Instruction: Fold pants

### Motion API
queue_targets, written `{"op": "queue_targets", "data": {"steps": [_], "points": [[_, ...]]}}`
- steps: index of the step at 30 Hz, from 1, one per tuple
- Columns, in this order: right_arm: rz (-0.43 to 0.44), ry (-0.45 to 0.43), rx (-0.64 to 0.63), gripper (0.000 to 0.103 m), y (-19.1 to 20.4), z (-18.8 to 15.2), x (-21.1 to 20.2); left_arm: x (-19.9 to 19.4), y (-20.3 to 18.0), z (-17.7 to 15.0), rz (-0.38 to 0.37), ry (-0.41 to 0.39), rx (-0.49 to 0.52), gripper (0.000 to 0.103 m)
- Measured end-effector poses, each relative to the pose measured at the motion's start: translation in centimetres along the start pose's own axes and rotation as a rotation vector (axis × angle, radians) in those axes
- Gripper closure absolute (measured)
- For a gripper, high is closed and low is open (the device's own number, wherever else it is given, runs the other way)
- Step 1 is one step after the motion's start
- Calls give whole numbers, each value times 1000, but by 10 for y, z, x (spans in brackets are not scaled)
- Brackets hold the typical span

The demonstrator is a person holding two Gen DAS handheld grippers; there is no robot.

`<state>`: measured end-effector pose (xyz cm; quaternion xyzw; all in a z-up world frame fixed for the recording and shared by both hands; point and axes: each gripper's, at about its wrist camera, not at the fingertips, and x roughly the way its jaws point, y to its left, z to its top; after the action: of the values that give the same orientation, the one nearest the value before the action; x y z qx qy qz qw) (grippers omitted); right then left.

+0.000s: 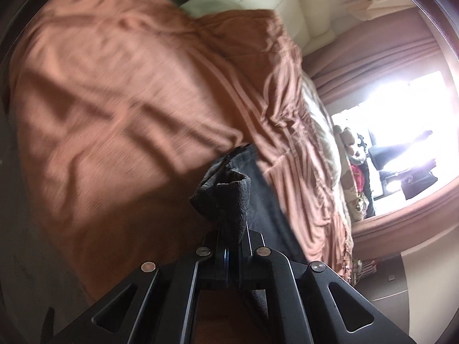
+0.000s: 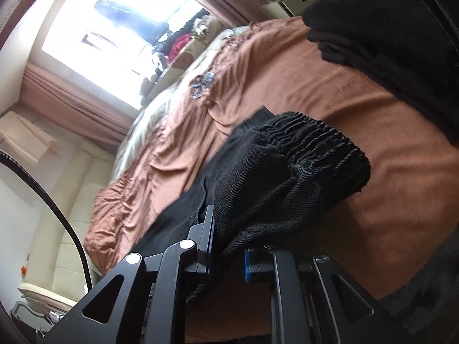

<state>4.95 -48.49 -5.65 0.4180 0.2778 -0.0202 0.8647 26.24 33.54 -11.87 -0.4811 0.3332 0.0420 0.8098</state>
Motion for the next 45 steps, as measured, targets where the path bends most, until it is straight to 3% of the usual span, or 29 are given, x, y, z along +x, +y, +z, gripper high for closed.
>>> {"op": "queue_targets", "data": {"steps": [7, 11, 12, 15, 20, 32, 45], "points": [[-209, 101, 20, 79, -3, -21, 17, 20, 33, -14, 54, 50, -31, 97], [-286, 76, -61, 43, 20, -31, -2, 26, 41, -13, 47, 68, -40, 92], [-301, 60, -93, 42, 30, -34, -9, 26, 41, -12, 45, 70, -42, 88], [-333, 38, -192, 42, 60, -43, -21, 30, 43, -11, 27, 70, -52, 85], [-310, 32, -337, 42, 108, -67, -19, 34, 41, -8, 6, 71, -66, 77], [-212, 191, -636, 42, 221, -136, 81, 35, 43, -6, -28, 93, -44, 75], [-144, 436, -781, 68, 274, -187, 200, 34, 51, 8, -72, 61, -77, 75]]}}
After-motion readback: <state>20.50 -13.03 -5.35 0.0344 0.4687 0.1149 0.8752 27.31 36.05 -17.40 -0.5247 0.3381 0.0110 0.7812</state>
